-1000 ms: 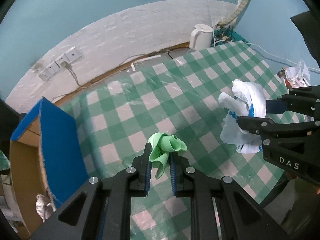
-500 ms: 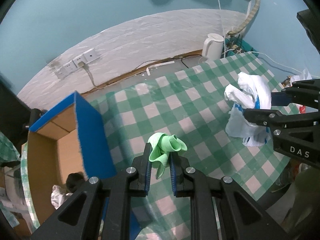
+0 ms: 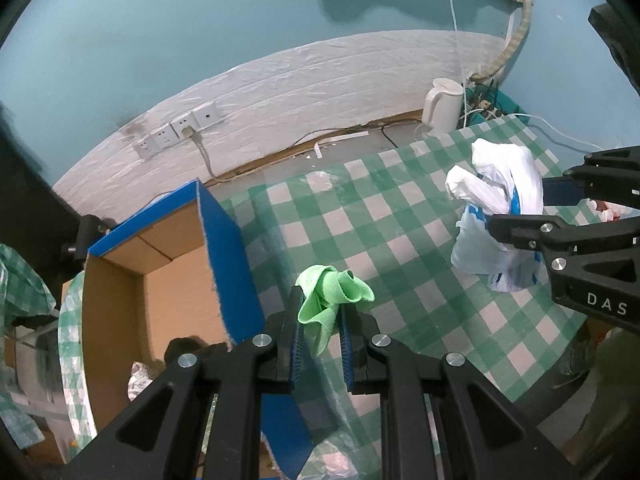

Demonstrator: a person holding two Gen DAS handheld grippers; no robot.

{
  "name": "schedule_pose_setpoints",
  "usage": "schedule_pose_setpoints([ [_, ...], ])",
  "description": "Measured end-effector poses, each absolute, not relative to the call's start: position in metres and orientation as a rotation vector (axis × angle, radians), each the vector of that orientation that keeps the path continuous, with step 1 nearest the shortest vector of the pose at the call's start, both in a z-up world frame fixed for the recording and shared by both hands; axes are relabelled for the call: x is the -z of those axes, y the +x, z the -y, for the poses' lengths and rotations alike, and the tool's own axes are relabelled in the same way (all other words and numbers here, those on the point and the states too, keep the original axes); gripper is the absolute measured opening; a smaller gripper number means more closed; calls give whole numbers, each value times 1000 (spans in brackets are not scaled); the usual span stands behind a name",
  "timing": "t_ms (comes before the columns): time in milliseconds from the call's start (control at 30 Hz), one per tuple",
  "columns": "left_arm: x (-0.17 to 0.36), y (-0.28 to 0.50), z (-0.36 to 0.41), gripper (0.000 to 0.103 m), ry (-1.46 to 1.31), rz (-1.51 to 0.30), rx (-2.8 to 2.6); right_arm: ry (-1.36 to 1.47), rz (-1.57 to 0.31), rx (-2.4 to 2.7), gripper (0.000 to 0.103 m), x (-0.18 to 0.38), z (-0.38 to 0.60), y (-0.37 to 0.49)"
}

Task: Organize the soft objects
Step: 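Lift and carry the green cloth and white bag over the box with both tools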

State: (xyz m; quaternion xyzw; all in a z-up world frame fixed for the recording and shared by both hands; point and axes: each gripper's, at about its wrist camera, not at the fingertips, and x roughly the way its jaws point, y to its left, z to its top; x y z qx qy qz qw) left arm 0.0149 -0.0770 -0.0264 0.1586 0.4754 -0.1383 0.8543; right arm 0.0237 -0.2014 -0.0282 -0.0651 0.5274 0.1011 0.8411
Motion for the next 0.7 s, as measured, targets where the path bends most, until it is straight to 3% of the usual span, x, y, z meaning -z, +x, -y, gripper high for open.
schedule_pose_setpoints([
  [700,12,14,19,16,267,-982,210,-191,-1077,-326,33,9,127,36],
])
